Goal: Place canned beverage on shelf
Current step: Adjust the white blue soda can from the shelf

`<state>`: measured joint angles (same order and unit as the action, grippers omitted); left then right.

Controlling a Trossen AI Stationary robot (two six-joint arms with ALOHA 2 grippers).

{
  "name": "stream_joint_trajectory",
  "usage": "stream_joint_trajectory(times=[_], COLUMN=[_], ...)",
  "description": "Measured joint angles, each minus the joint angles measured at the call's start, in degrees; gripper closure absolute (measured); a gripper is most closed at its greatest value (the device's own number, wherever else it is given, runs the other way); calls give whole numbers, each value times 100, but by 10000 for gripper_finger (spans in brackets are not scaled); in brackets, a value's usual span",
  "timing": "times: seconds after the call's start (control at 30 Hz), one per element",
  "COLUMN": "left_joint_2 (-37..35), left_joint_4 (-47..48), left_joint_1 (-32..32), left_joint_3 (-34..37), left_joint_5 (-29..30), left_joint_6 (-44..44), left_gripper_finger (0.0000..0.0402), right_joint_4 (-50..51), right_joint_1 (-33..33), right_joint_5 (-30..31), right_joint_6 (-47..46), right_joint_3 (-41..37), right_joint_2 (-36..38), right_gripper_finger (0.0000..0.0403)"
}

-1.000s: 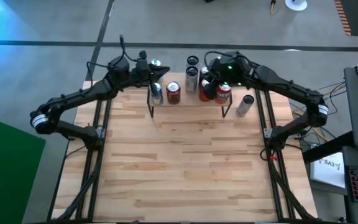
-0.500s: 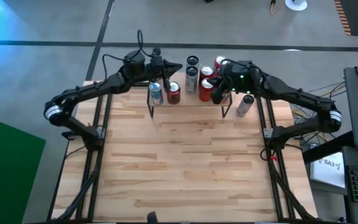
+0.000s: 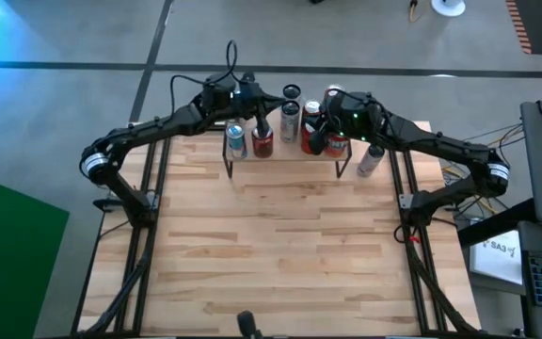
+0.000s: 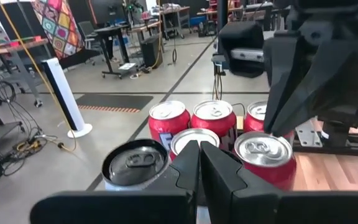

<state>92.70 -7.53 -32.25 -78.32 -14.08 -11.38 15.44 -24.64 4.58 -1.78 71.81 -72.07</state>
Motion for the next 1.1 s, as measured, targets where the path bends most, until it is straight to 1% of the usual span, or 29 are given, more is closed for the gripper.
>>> stream_joint_trajectory(times=[0.27, 0.37, 0.43, 1.1], left_joint_2=[155, 179, 199, 193], left_joint_4=[89, 114, 137, 294], left_joint_1=[-7, -7, -11, -11], left_joint_3=[-57, -54, -40, -35], left_joint_5=[22, 240, 269, 269], left_joint_6=[-22, -86, -113, -118], left_gripper_finger=[401, 402, 402, 402], right_joint_4=[-136, -186, -248, -423], right_joint_1=[-13, -27, -32, -90], right_joint_5=[-5, 7, 4, 7], right_joint_6=[50, 46, 49, 48], right_joint_3=[0, 0, 0, 0], right_joint_2=[-215, -292, -320, -457], right_gripper_finger=[394, 394, 394, 394])
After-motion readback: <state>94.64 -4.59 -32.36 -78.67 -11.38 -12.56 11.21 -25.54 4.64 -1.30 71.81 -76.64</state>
